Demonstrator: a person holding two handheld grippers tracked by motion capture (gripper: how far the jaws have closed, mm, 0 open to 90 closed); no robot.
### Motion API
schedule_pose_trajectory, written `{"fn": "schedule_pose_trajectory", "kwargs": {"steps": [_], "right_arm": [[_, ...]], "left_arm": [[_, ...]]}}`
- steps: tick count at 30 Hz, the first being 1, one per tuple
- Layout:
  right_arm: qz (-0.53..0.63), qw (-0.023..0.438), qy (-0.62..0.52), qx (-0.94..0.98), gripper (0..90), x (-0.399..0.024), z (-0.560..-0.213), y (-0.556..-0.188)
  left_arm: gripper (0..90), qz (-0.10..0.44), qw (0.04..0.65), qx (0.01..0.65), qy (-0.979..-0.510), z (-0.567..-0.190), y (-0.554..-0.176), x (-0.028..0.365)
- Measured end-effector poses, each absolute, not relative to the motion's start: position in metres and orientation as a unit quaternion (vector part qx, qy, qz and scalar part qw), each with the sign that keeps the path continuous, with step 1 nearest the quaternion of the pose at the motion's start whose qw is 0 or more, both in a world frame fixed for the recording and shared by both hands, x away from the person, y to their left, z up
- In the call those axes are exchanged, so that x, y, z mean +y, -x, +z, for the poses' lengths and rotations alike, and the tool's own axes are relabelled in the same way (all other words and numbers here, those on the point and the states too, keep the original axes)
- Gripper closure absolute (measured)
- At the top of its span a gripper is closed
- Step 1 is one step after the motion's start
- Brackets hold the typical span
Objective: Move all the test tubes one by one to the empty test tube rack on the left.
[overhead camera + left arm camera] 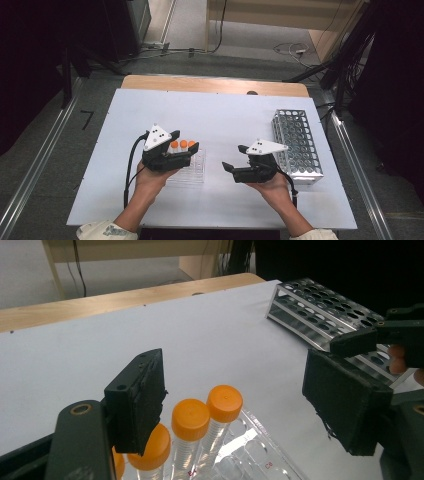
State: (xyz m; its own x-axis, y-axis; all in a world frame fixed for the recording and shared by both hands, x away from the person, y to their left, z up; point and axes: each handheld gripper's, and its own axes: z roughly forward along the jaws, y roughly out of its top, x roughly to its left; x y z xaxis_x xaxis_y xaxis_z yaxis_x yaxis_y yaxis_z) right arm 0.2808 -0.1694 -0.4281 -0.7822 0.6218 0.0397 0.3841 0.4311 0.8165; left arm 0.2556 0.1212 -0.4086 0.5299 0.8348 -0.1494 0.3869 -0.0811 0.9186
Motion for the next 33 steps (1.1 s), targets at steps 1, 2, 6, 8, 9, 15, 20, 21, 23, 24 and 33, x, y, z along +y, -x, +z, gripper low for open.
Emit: {"fn": "schedule_pose_trajectory", "kwargs": {"steps": [1, 2, 6, 8, 9, 15, 20, 21, 23, 24, 33], "right_arm": [[0.441, 0.135, -0.302, 0.834, 20.3, -0.171, -0.427, -0.281], [0.442, 0.137, -0.304, 0.833, 20.3, -0.172, -0.427, -0.281], [0.446, 0.142, -0.312, 0.827, 20.3, -0.181, -0.425, -0.281], [0.447, 0.145, -0.317, 0.824, 20.2, -0.185, -0.425, -0.281], [0.448, 0.146, -0.318, 0.823, 20.2, -0.186, -0.424, -0.281], [0.451, 0.15, -0.325, 0.817, 19.4, -0.193, -0.423, -0.281], [0.452, 0.154, -0.329, 0.815, 19.3, -0.199, -0.422, -0.28], [0.452, 0.153, -0.331, 0.814, 19.3, -0.199, -0.422, -0.28], [0.451, 0.155, -0.332, 0.814, 18.9, -0.201, -0.422, -0.28], [0.451, 0.156, -0.334, 0.813, 18.8, -0.202, -0.421, -0.279], [0.454, 0.165, -0.342, 0.806, 17.3, -0.21, -0.42, -0.279]], "left_arm": [[25.4, 0.217, 0.521, 0.436, -0.701, -0.408, -0.255, 0.123], [24.9, 0.22, 0.522, 0.438, -0.698, -0.407, -0.254, 0.126], [24.3, 0.225, 0.523, 0.444, -0.691, -0.406, -0.252, 0.133], [24.3, 0.226, 0.523, 0.447, -0.69, -0.406, -0.252, 0.135], [24.3, 0.227, 0.522, 0.447, -0.69, -0.406, -0.252, 0.136], [22.7, 0.229, 0.516, 0.451, -0.691, -0.407, -0.251, 0.139], [21.7, 0.234, 0.515, 0.454, -0.688, -0.407, -0.25, 0.143], [21.0, 0.234, 0.514, 0.455, -0.688, -0.407, -0.25, 0.143], [20.4, 0.235, 0.512, 0.455, -0.689, -0.408, -0.25, 0.144], [19.7, 0.236, 0.512, 0.457, -0.688, -0.408, -0.25, 0.145], [17.9, 0.243, 0.506, 0.462, -0.686, -0.409, -0.247, 0.15]]}}
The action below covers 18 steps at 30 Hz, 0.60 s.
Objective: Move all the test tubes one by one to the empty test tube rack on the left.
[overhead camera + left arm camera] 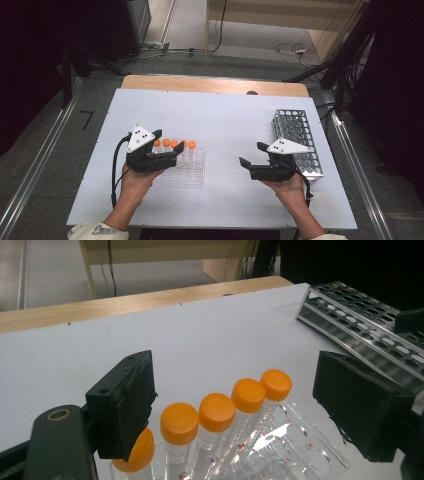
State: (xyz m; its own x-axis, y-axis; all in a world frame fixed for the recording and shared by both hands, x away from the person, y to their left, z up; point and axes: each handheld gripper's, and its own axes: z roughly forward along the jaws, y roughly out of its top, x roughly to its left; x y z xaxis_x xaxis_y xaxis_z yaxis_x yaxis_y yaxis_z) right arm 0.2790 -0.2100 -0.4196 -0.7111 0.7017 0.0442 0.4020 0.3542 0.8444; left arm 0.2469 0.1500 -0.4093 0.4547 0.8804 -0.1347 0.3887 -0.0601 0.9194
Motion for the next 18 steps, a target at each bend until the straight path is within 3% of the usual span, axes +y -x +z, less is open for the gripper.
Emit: {"fn": "schedule_pose_trajectory", "kwargs": {"steps": [18], "right_arm": [[0.456, 0.172, -0.356, 0.798, 17.0, -0.224, -0.418, -0.277]], "left_arm": [[17.4, 0.25, 0.505, 0.471, -0.679, -0.407, -0.241, 0.159]]}}
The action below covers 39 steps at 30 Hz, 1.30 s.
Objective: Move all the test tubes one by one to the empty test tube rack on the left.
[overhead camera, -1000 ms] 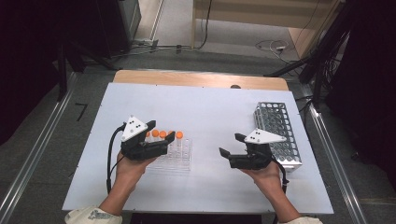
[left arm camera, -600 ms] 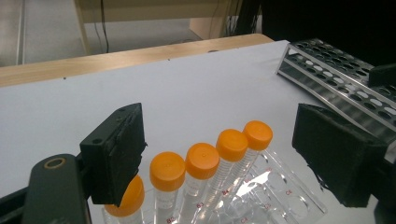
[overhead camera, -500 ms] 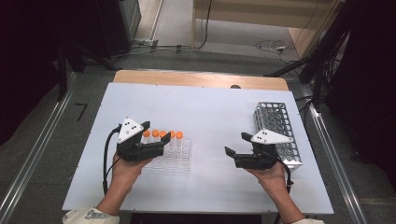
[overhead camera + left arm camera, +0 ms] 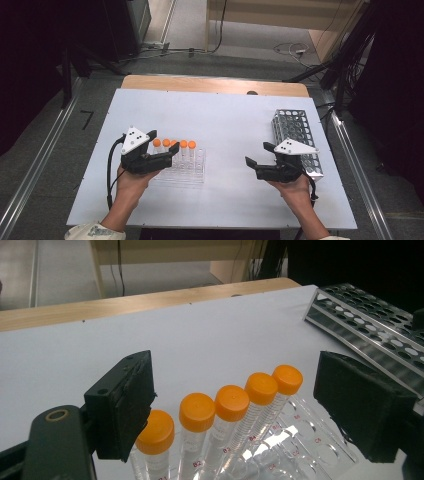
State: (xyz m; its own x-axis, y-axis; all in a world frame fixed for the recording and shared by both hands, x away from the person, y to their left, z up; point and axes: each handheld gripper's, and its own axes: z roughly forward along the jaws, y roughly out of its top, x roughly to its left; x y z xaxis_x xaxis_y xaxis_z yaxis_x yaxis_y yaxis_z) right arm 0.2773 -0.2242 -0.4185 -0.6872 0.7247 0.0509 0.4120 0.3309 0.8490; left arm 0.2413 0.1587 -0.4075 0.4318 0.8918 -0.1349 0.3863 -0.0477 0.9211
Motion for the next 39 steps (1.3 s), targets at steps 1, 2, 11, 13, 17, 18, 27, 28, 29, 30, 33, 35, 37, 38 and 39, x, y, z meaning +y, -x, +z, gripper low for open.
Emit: {"fn": "schedule_pose_trajectory", "kwargs": {"steps": [1, 2, 11, 13, 17, 18, 27, 28, 29, 30, 33, 35, 37, 38, 39], "right_arm": [[0.456, 0.173, -0.355, 0.797, 17.0, -0.225, -0.418, -0.277], [0.456, 0.174, -0.355, 0.797, 17.0, -0.226, -0.418, -0.277], [0.458, 0.179, -0.363, 0.792, 17.0, -0.237, -0.418, -0.275], [0.458, 0.18, -0.365, 0.79, 17.0, -0.239, -0.417, -0.275], [0.459, 0.183, -0.368, 0.788, 17.0, -0.243, -0.417, -0.274], [0.459, 0.183, -0.37, 0.786, 17.0, -0.244, -0.417, -0.274], [0.458, 0.191, -0.381, 0.78, 17.0, -0.256, -0.416, -0.274], [0.458, 0.192, -0.382, 0.779, 17.0, -0.258, -0.416, -0.274], [0.458, 0.192, -0.383, 0.779, 17.0, -0.259, -0.416, -0.273], [0.458, 0.193, -0.384, 0.778, 17.0, -0.261, -0.416, -0.273], [0.458, 0.197, -0.389, 0.774, 16.5, -0.266, -0.416, -0.272], [0.458, 0.199, -0.394, 0.772, 16.4, -0.27, -0.416, -0.272], [0.457, 0.201, -0.397, 0.77, 16.1, -0.274, -0.416, -0.271], [0.456, 0.203, -0.398, 0.77, 16.1, -0.276, -0.416, -0.271], [0.457, 0.203, -0.4, 0.768, 16.0, -0.277, -0.416, -0.271]], "left_arm": [[17.4, 0.252, 0.506, 0.47, -0.678, -0.407, -0.241, 0.16], [17.4, 0.252, 0.507, 0.471, -0.677, -0.407, -0.24, 0.16], [17.4, 0.255, 0.508, 0.475, -0.672, -0.406, -0.237, 0.165], [17.4, 0.255, 0.507, 0.475, -0.672, -0.406, -0.235, 0.166], [17.4, 0.259, 0.51, 0.477, -0.668, -0.405, -0.233, 0.17], [17.4, 0.26, 0.509, 0.477, -0.667, -0.405, -0.232, 0.171], [17.4, 0.261, 0.506, 0.482, -0.666, -0.407, -0.226, 0.176], [17.4, 0.262, 0.506, 0.482, -0.665, -0.407, -0.226, 0.177], [17.4, 0.263, 0.506, 0.484, -0.664, -0.407, -0.225, 0.179], [17.4, 0.264, 0.506, 0.485, -0.663, -0.407, -0.224, 0.18], [17.4, 0.267, 0.504, 0.49, -0.66, -0.408, -0.223, 0.185], [17.3, 0.269, 0.502, 0.493, -0.658, -0.409, -0.222, 0.189], [16.9, 0.27, 0.499, 0.498, -0.655, -0.411, -0.22, 0.193], [16.9, 0.271, 0.498, 0.5, -0.654, -0.411, -0.22, 0.195], [16.8, 0.273, 0.496, 0.502, -0.654, -0.412, -0.219, 0.196]]}}
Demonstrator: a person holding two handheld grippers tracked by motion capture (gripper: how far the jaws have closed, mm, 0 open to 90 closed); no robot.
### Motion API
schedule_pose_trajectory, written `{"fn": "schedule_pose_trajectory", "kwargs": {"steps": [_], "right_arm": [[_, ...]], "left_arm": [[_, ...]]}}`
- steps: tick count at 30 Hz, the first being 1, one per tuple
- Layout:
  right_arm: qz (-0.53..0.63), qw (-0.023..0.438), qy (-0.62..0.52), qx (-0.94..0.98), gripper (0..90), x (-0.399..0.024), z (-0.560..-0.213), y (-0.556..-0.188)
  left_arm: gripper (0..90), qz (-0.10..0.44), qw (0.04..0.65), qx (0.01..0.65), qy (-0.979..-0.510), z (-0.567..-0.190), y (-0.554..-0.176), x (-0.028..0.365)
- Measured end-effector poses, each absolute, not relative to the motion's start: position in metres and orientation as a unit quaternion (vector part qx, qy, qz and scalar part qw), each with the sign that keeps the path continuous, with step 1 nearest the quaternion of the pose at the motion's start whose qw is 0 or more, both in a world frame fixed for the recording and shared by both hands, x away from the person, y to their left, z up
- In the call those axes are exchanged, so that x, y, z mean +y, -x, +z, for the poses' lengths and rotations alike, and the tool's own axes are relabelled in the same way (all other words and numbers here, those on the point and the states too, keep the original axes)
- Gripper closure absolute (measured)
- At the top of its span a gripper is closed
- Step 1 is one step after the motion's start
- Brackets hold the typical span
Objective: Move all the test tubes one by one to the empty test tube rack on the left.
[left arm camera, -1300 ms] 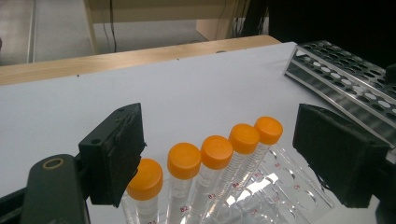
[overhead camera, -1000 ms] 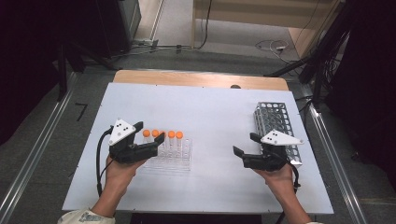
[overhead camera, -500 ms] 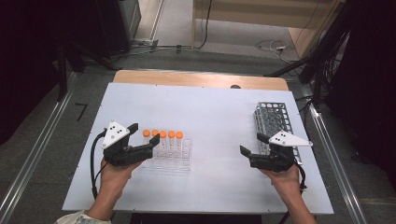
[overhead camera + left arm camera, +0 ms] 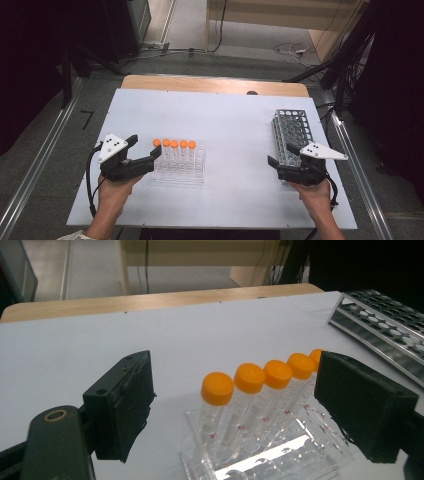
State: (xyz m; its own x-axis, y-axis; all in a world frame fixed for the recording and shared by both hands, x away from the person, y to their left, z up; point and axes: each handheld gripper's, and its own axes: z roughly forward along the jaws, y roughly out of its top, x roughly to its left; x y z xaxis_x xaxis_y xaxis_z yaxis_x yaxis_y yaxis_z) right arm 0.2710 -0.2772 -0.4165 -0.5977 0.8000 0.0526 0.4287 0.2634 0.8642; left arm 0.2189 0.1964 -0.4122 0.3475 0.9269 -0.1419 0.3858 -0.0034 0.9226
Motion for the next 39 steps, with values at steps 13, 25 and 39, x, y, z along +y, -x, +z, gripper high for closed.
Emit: {"fn": "schedule_pose_trajectory", "kwargs": {"steps": [13, 25, 39], "right_arm": [[0.449, 0.223, -0.423, 0.755, 15.9, -0.304, -0.418, -0.265], [0.444, 0.242, -0.46, 0.73, 15.9, -0.343, -0.42, -0.253], [0.434, 0.261, -0.507, 0.698, 15.9, -0.39, -0.433, -0.237]], "left_arm": [[16.5, 0.291, 0.477, 0.537, -0.632, -0.427, -0.208, 0.227], [16.5, 0.305, 0.452, 0.564, -0.62, -0.442, -0.2, 0.25], [16.1, 0.312, 0.411, 0.595, -0.617, -0.469, -0.195, 0.268]]}}
